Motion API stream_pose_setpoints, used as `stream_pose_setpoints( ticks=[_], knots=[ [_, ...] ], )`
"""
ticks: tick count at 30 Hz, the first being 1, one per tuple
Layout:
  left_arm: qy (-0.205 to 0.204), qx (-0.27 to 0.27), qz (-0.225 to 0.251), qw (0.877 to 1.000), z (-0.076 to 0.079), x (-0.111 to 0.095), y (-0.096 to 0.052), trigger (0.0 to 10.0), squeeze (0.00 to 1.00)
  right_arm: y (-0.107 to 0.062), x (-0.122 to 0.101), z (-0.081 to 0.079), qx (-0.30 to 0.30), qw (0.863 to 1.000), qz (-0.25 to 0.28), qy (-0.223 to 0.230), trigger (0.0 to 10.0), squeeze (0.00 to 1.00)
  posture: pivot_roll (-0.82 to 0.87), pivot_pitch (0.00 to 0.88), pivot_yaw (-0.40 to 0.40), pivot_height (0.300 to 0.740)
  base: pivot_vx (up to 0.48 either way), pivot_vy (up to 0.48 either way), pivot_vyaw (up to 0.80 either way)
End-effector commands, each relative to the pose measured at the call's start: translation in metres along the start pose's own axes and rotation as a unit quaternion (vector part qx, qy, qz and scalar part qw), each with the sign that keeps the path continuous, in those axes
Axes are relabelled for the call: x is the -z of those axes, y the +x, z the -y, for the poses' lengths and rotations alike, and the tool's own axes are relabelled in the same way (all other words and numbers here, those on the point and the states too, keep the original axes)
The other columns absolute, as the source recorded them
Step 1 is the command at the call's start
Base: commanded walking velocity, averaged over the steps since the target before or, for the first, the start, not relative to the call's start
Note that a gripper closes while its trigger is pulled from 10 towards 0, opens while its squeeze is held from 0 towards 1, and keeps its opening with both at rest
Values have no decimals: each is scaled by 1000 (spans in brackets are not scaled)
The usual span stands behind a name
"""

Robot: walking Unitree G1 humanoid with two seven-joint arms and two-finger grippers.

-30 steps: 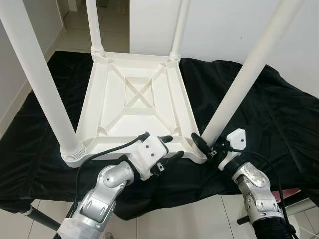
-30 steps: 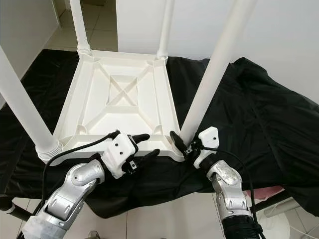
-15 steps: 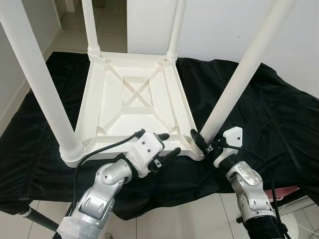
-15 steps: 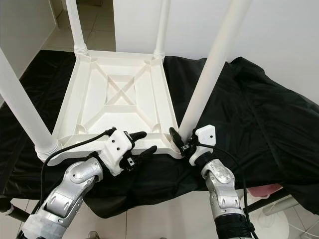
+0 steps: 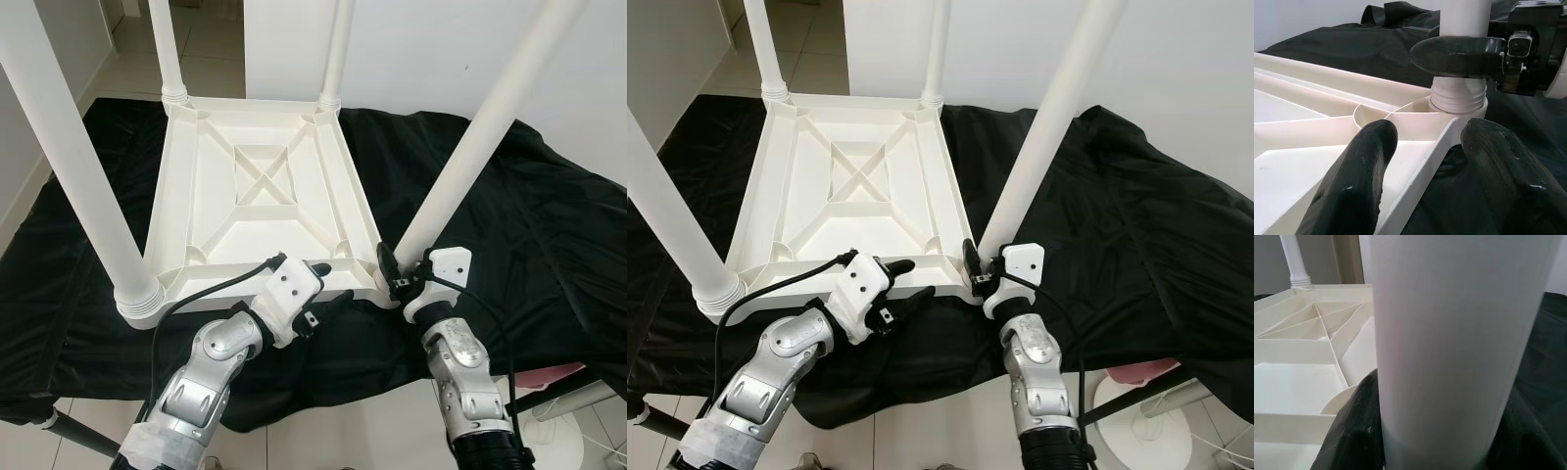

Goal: Building children table

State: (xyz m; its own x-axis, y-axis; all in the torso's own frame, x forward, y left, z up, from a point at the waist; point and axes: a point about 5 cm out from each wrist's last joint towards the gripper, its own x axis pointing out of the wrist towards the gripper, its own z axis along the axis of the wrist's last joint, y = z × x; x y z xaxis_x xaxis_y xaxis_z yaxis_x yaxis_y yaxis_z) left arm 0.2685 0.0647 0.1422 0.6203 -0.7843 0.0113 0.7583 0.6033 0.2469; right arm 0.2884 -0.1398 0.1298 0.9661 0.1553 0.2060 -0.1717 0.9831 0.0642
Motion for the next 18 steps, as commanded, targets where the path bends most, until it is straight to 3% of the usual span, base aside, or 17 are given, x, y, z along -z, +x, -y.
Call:
stream_pose_setpoints(
  ticks=[1,2,3,6,11,16,17,18],
  knots=[
    [-8,-46,-11,999,-5,4,-1,10000,0,-5,13,-6,42,998,-38,17,10000,0,39,99,-100,740,0,0,0],
    [-8,-46,-11,999,-5,4,-1,10000,0,-5,13,-6,42,998,-38,17,10000,0,39,99,-100,740,0,0,0],
    [-4,-49,-10,999,-7,4,0,10000,0,-4,10,-11,82,996,-35,32,10000,0,41,96,-106,740,0,0,0],
    [-3,-52,-9,999,-9,4,2,10000,0,-3,10,-16,93,994,-36,39,10000,0,38,89,-107,740,0,0,0],
    [-6,-53,-3,999,-10,1,6,10000,0,-1,9,-25,86,995,-37,39,10000,0,35,84,-101,740,0,0,0],
    [1,-47,-1,999,-12,0,8,10000,0,1,10,-24,88,995,-40,31,10000,0,34,73,-94,740,0,0,0],
    [2,-47,0,999,-13,-1,8,10000,0,2,9,-25,82,995,-37,37,10000,294,34,71,-96,740,0,0,0],
    [2,-48,0,999,-14,-1,8,10000,0,2,8,-26,78,995,-35,42,10000,294,34,71,-96,740,0,0,0]
  ],
)
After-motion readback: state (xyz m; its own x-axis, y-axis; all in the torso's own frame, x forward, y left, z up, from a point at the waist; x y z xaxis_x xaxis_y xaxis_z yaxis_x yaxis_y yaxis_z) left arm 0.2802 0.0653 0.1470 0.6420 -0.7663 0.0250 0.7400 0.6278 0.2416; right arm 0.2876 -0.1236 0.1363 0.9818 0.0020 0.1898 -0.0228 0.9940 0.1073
